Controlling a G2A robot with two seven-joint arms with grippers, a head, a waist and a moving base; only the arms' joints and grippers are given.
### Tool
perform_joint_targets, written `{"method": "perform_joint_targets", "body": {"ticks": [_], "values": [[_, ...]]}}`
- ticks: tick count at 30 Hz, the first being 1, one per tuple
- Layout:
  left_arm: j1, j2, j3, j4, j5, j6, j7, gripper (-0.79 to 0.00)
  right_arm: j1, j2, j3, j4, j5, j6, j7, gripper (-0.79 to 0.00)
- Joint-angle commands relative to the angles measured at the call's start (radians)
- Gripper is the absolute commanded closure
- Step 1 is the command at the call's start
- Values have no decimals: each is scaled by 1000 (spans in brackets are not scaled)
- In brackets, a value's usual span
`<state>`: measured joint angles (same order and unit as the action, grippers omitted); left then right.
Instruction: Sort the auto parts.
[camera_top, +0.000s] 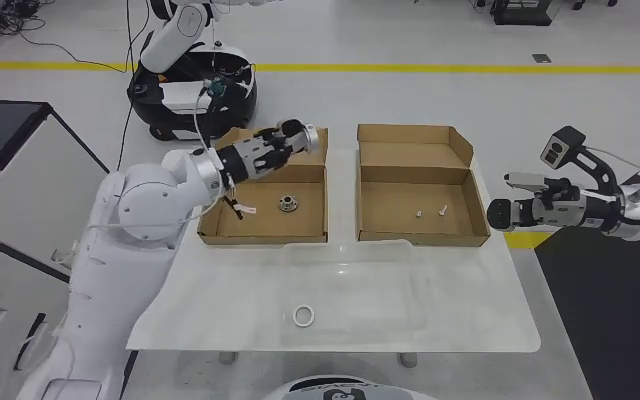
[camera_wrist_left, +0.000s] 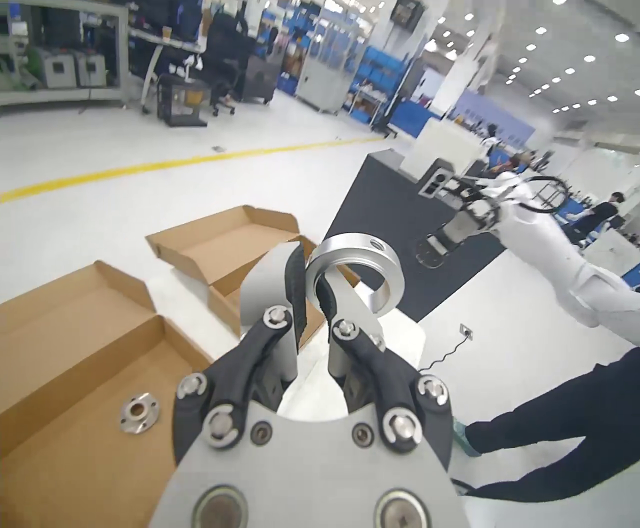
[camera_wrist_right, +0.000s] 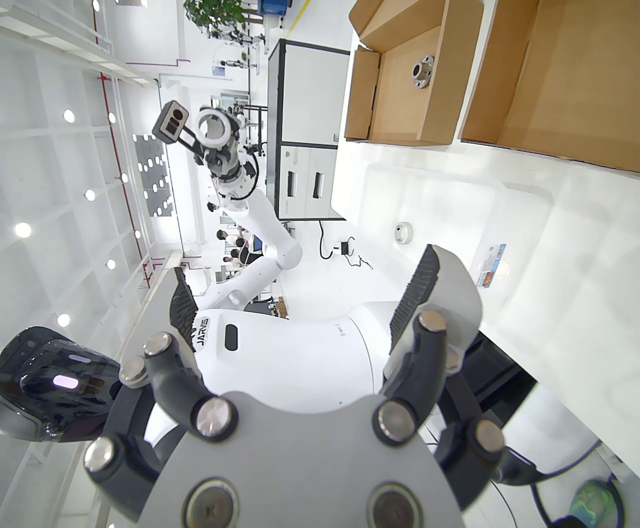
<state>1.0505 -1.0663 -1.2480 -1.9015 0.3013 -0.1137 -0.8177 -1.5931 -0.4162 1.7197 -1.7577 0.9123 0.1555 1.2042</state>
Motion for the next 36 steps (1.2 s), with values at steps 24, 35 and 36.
{"method": "perform_joint_targets", "body": {"ticks": [24, 35, 36], "values": [[-225, -25, 322, 462, 509, 57, -321, 0, 0, 0, 0, 0, 0, 0, 0, -785], [-259, -50, 413, 617, 571, -6, -349, 0, 0, 0, 0, 0, 0, 0, 0, -785], [-260, -53, 419, 626, 571, -5, -345, 0, 0, 0, 0, 0, 0, 0, 0, -785]]}}
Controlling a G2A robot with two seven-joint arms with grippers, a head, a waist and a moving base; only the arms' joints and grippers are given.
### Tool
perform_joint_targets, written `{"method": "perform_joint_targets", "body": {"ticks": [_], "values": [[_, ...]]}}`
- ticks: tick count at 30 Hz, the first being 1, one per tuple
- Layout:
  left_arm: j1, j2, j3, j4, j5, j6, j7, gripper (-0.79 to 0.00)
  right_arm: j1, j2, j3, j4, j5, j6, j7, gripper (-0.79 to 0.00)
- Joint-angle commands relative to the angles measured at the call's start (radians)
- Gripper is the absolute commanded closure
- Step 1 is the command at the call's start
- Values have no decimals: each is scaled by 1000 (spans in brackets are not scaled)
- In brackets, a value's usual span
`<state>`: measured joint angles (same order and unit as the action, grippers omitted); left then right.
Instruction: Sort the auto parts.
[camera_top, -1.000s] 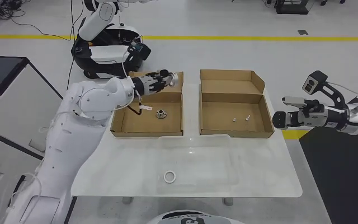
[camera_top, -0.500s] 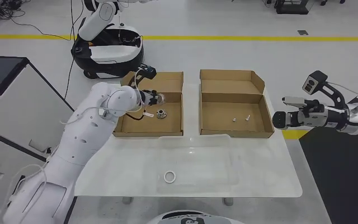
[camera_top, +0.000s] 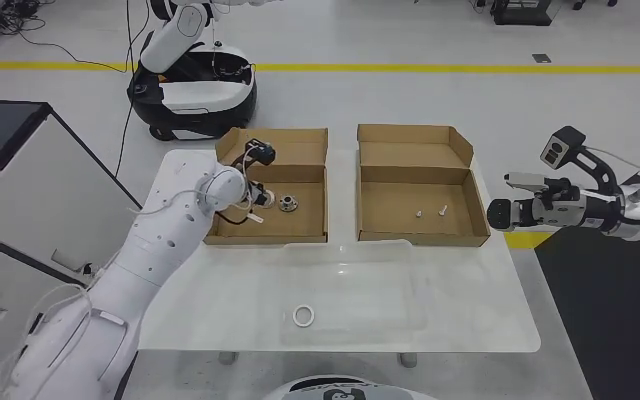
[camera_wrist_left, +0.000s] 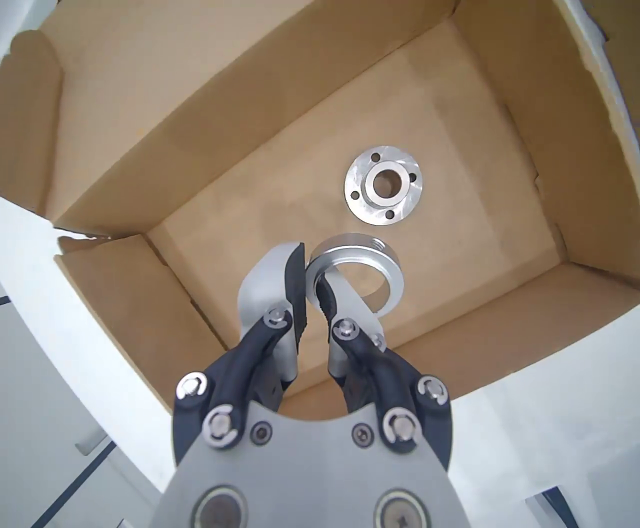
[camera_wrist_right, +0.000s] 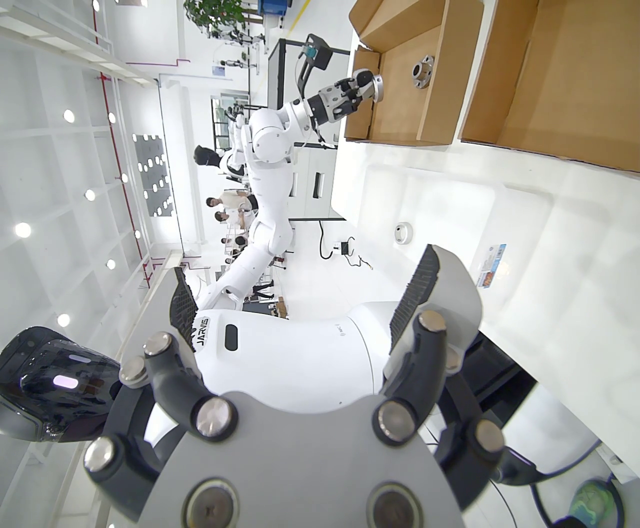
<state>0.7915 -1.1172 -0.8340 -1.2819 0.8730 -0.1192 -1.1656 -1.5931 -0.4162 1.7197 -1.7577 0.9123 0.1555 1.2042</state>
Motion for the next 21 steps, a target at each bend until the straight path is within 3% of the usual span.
{"method": "perform_joint_targets", "body": {"ticks": [1, 21], "values": [[-2, -5, 11, 17, -2, -2, 4, 0, 0, 0, 0, 0, 0, 0, 0, -785], [-43, -52, 101, 157, 61, -44, 31, 0, 0, 0, 0, 0, 0, 0, 0, -785]]}}
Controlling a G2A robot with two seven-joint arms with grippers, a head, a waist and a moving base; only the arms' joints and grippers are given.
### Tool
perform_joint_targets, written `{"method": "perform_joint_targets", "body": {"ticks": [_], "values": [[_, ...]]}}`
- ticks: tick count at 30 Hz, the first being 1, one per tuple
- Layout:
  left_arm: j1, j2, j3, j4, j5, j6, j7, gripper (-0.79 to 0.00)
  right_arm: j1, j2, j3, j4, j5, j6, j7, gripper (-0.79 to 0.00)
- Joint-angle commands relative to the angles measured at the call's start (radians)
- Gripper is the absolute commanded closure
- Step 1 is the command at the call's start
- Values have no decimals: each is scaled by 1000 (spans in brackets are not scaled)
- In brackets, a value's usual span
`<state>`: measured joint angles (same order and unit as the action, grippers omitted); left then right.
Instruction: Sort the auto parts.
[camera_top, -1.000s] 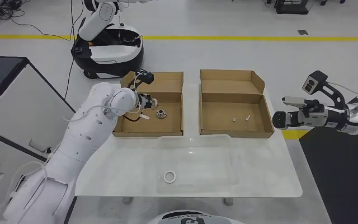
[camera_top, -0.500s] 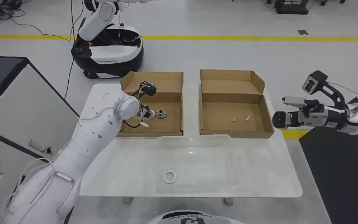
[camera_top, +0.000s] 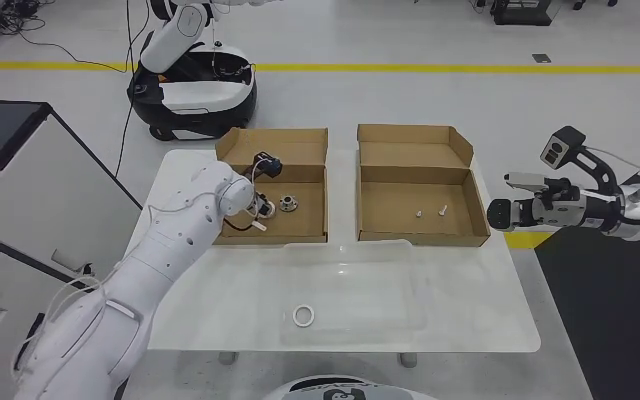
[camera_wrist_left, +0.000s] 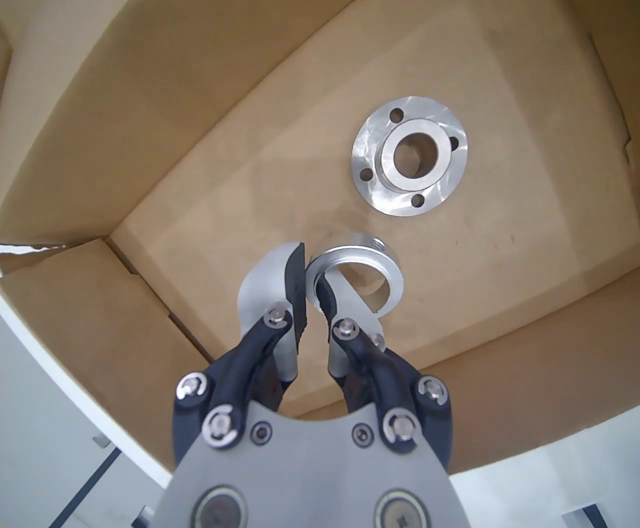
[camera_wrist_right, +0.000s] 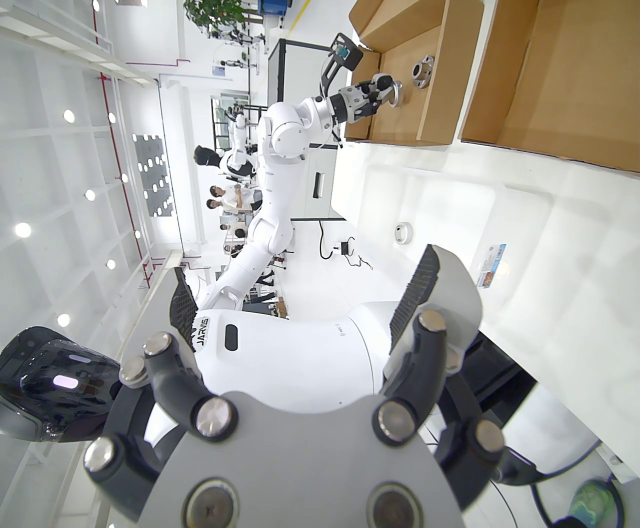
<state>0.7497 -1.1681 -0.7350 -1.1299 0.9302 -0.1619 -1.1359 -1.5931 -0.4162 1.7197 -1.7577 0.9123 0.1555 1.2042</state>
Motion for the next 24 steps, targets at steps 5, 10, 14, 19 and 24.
{"method": "perform_joint_targets", "body": {"ticks": [5, 10, 14, 19, 24], "values": [[-2, -7, 8, 18, 14, -6, 2, -71, 0, 0, 0, 0, 0, 0, 0, -785], [4, -10, 3, 23, 16, -2, 7, -231, 0, 0, 0, 0, 0, 0, 0, -785], [11, -10, -4, 19, 22, 2, 4, -382, 0, 0, 0, 0, 0, 0, 0, -785], [19, -6, -25, -4, 35, 10, 6, -545, 0, 0, 0, 0, 0, 0, 0, -785], [34, 8, -70, -82, 46, 32, -10, -640, 0, 0, 0, 0, 0, 0, 0, -785]]}}
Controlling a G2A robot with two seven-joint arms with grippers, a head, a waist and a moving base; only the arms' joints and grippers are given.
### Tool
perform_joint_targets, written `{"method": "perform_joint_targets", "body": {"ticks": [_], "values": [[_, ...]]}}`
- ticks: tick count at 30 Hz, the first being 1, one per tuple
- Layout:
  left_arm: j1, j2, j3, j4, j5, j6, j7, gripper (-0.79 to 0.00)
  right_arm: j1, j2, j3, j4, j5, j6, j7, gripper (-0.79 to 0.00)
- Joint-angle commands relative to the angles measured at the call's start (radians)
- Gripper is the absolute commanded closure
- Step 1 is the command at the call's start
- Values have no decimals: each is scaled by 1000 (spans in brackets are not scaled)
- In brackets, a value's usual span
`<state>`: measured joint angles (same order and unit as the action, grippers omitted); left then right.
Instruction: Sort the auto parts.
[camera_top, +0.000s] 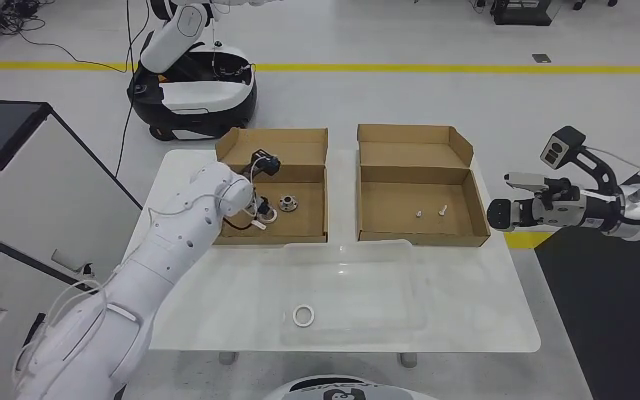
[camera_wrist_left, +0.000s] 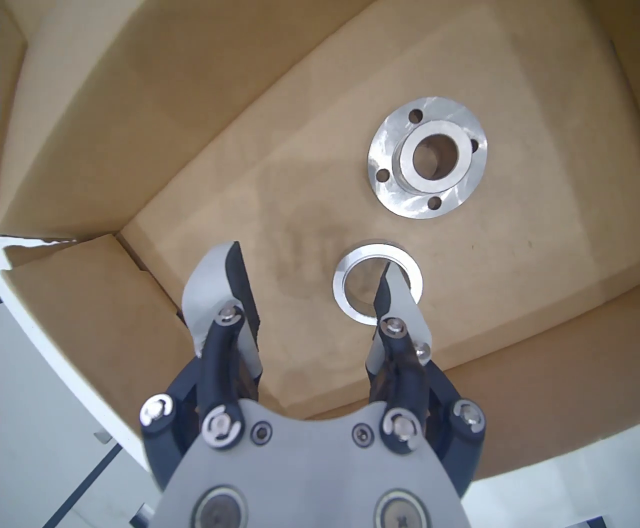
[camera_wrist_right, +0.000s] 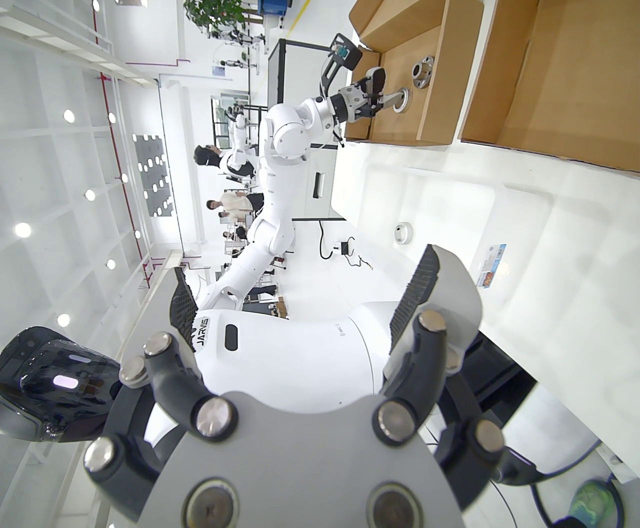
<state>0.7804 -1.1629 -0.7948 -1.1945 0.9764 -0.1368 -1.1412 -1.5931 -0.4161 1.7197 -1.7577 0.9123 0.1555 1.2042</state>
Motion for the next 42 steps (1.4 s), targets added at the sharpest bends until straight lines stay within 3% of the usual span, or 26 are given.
{"method": "perform_joint_targets", "body": {"ticks": [1, 2, 3, 11, 19, 27, 34, 42], "values": [[7, 7, -27, -41, 0, 21, -9, -683, 0, 0, 0, 0, 0, 0, 0, -785], [11, 12, -41, -70, 9, 31, -13, -760, 0, 0, 0, 0, 0, 0, 0, -785], [17, 17, -57, -102, 15, 38, -19, -785, 0, 0, 0, 0, 0, 0, 0, -785], [92, 47, -143, -410, -17, -4, -117, -785, 0, 0, 0, 0, 0, 0, 0, -785], [111, 48, -113, -626, -56, -55, -226, -785, 0, 0, 0, 0, 0, 0, 0, -785], [115, 32, -34, -755, -99, -67, -223, -785, 0, 0, 0, 0, 0, 0, 0, -785], [112, 24, 30, -793, -38, -62, -260, -785, 0, 0, 0, 0, 0, 0, 0, -785], [110, 21, 72, -847, -83, -136, -327, -785, 0, 0, 0, 0, 0, 0, 0, -785]]}}
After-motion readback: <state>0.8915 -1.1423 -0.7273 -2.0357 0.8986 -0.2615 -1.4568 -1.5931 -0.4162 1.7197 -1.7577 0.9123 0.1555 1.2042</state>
